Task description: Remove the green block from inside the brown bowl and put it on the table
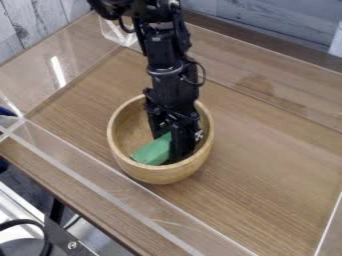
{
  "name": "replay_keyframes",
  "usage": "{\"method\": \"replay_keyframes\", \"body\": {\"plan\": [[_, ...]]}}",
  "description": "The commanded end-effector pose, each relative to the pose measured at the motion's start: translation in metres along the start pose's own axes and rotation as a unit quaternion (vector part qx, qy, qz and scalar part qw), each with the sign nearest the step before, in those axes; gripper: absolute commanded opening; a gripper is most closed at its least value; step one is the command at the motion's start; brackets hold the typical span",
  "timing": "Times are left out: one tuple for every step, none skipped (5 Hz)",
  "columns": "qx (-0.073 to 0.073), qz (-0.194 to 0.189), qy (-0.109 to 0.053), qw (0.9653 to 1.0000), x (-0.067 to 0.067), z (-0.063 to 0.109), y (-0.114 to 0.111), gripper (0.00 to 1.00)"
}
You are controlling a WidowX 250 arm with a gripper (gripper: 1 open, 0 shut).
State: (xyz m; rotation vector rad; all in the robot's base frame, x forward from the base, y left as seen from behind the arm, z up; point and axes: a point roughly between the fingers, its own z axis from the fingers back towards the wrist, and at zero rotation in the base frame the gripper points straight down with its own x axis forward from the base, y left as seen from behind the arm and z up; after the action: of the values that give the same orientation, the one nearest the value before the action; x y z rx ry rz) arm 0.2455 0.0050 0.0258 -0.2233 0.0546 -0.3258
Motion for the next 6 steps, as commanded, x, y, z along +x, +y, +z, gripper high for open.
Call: {"method": "replay_keyframes", "body": {"plan": [[0.010,-0.015,0.007,0.9998,-0.003,0.007,-0.004,0.00],[0.022,-0.020,0.014,0.9995,-0.006,0.007,-0.009,0.00],[0.023,-0.008,0.018,0.9995,-0.007,0.004,-0.011,0.00],[0.025,0.005,0.023,0.9994,-0.007,0.001,-0.012,0.00],[0.027,0.015,0.016,0.9994,-0.002,0.011,-0.010,0.00],[0.029,0.027,0.007,0.9992,0.003,0.022,-0.007,0.00]]}}
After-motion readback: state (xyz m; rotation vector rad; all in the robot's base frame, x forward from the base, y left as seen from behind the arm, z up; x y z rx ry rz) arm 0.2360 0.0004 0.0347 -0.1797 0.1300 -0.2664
